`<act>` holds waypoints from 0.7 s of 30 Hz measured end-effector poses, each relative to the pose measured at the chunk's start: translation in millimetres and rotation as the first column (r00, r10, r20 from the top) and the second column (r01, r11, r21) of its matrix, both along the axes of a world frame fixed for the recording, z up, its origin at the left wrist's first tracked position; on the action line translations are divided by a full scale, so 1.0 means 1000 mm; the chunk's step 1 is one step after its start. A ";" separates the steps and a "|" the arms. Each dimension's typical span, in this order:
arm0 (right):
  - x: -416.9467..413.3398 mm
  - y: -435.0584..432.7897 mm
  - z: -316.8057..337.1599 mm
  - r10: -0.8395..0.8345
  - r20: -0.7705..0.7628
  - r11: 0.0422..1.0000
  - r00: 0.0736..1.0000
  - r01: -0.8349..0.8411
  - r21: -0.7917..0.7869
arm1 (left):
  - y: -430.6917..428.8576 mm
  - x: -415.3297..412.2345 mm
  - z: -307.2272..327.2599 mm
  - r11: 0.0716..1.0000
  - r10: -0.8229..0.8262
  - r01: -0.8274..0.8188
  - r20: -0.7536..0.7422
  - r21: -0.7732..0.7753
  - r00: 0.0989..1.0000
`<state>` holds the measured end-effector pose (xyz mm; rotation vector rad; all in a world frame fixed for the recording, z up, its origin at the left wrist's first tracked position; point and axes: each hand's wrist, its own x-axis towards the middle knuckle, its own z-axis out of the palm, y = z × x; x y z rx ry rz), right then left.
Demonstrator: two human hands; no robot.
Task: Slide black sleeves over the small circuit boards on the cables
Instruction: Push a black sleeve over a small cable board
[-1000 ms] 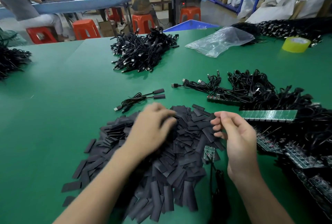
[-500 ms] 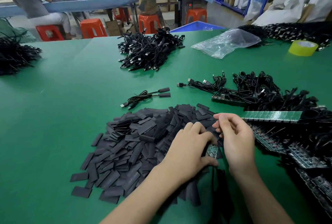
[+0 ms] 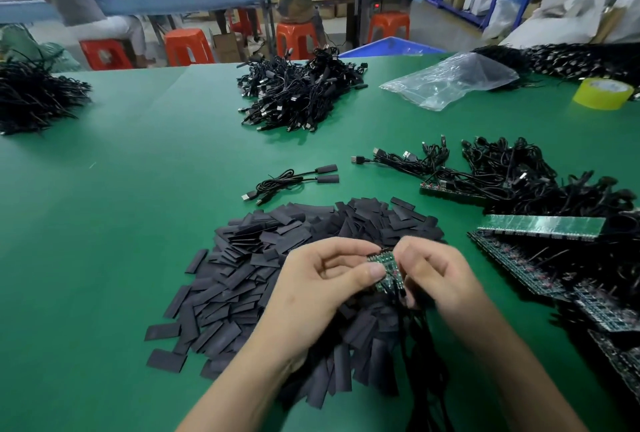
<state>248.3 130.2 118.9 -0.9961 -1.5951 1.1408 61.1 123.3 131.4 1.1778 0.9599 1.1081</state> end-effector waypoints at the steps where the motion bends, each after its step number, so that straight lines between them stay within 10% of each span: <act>1: -0.002 -0.002 0.000 0.035 0.032 0.999 0.999 -0.036 0.010 | -0.002 -0.002 -0.001 1.000 0.019 -0.019 0.019 -0.010 1.000; 9: -0.016 -0.008 -0.003 0.064 0.188 0.998 0.980 -0.066 0.006 | -0.011 -0.014 -0.011 0.996 0.013 -0.010 0.025 -0.085 1.000; 21: -0.029 -0.010 -0.008 0.157 -0.144 0.964 0.977 -0.184 -0.194 | -0.008 -0.023 -0.017 0.991 -0.014 0.036 0.168 -0.132 0.986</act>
